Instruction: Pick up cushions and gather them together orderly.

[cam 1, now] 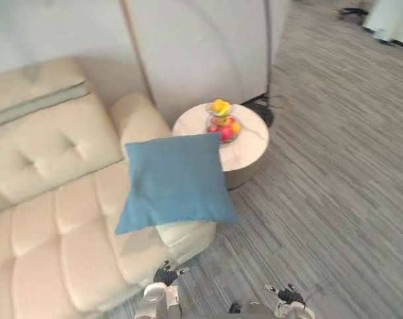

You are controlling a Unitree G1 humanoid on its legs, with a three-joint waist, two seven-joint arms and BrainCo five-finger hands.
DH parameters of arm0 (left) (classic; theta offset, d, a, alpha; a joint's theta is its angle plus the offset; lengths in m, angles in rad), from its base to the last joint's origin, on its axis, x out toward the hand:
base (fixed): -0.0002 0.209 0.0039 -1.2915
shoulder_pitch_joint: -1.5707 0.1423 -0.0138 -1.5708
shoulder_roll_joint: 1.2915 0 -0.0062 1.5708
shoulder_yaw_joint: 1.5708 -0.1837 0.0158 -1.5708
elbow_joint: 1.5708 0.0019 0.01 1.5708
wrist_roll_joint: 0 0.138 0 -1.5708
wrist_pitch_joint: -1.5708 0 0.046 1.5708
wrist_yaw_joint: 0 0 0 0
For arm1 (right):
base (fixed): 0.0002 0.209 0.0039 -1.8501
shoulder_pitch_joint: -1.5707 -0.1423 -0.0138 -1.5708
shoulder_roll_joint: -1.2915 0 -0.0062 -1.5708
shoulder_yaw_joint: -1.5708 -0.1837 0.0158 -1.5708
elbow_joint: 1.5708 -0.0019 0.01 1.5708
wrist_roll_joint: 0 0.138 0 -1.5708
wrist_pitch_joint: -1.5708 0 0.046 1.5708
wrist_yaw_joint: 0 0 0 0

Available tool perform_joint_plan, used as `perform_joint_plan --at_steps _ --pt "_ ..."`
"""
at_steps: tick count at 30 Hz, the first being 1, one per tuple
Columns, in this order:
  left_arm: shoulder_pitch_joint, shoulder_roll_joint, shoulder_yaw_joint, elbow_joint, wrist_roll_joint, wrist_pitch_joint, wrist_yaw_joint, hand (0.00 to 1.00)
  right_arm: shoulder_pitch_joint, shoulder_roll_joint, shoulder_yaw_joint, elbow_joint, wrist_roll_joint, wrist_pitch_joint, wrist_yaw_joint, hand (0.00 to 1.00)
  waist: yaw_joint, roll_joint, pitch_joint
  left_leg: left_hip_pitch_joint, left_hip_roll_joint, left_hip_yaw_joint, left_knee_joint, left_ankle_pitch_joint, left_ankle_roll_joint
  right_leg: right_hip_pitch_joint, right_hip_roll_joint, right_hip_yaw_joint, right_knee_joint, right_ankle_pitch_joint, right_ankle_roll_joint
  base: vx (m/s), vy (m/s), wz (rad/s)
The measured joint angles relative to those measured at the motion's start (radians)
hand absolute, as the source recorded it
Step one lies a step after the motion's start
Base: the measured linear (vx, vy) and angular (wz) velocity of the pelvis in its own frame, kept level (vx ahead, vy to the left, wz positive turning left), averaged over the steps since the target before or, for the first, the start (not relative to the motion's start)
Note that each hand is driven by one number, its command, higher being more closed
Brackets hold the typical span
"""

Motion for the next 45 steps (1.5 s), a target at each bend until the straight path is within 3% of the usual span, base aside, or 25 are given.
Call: perform_joint_plan --at_steps 3,6,11,13,17,25,29,34,38,45 --pt "0.009 0.028 -0.034 -0.001 -0.001 -0.001 -0.010 0.00 -0.020 0.003 0.002 -0.003 0.008 0.000 -0.001 0.00 0.011 -0.013 -0.009 0.001 -0.032 0.018 -0.062 0.028 -0.031 0.014 -0.008 0.024 -0.044 -0.001 0.002 -0.01 0.138 0.55" --pt "0.017 0.070 -0.059 0.001 -0.001 -0.001 -0.015 0.00 -0.018 0.017 0.002 -0.001 0.006 0.004 0.001 0.00 0.010 -0.023 -0.017 0.024 -0.075 0.025 -0.110 0.052 -0.017 0.037 -0.024 0.060 -0.107 0.010 0.027 -0.04 0.111 -0.06" --pt "0.040 0.105 -0.056 0.000 -0.003 -0.001 -0.011 0.00 0.004 0.003 0.000 0.002 0.006 0.010 -0.001 0.00 0.006 -0.023 -0.032 0.089 -0.110 0.023 -0.248 0.120 -0.006 0.048 -0.030 0.064 -0.145 0.025 0.050 -0.06 0.078 0.00" --pt "0.043 0.113 -0.046 -0.007 -0.011 0.000 -0.007 0.00 0.000 -0.009 -0.001 0.001 0.006 0.010 -0.002 0.00 0.007 -0.029 -0.035 0.088 -0.113 0.021 -0.248 0.121 -0.005 0.049 -0.032 0.065 -0.153 0.032 0.053 -0.02 0.046 0.02" --pt "0.073 0.135 0.030 -0.176 -0.073 -0.002 0.032 0.00 -0.023 -0.048 -0.002 -0.049 0.007 0.009 -0.010 0.00 0.007 -0.037 -0.041 0.069 -0.126 0.008 -0.248 0.121 -0.004 0.053 -0.030 0.063 -0.195 0.057 0.059 0.00 0.049 0.04" --pt "0.061 0.198 0.107 -0.412 -0.118 -0.033 0.097 0.00 -0.152 -0.195 -0.008 -0.265 -0.005 -0.004 -0.019 0.00 0.005 -0.015 -0.046 0.010 -0.141 -0.008 -0.248 0.117 0.003 0.016 -0.026 0.085 -0.268 0.111 0.060 0.05 0.034 -0.05" --pt "-0.035 0.184 0.116 -0.524 -0.120 -0.035 0.154 0.00 -0.313 -0.246 0.006 -0.315 -0.005 -0.011 -0.040 0.00 0.005 -0.004 -0.023 -0.100 -0.135 -0.031 -0.247 0.148 0.036 -0.077 -0.015 0.113 -0.282 0.155 0.036 0.01 0.008 -0.02" --pt "-0.213 0.185 0.086 -0.564 -0.153 -0.044 0.212 0.00 -0.442 -0.281 0.050 -0.350 0.007 -0.015 -0.072 0.00 0.005 -0.004 0.042 -0.176 -0.132 -0.044 -0.244 0.160 0.038 -0.150 -0.015 0.116 -0.275 0.166 0.039 -0.05 0.024 0.06" --pt "-0.357 0.211 0.055 -0.526 -0.186 -0.044 0.230 0.00 -0.553 -0.287 0.105 -0.347 0.059 -0.014 -0.092 0.00 0.005 -0.003 0.108 -0.217 -0.133 -0.043 -0.235 0.171 0.045 -0.197 -0.019 0.125 -0.258 0.173 0.039 -0.04 0.041 -0.02" --pt "-0.520 0.239 -0.010 -0.404 -0.199 -0.043 0.250 0.00 -0.718 -0.272 0.242 -0.256 0.121 -0.009 -0.093 0.00 0.012 0.005 0.151 -0.267 -0.126 -0.043 -0.229 0.186 0.048 -0.261 -0.018 0.133 -0.225 0.172 0.039 0.00 0.004 -0.01"
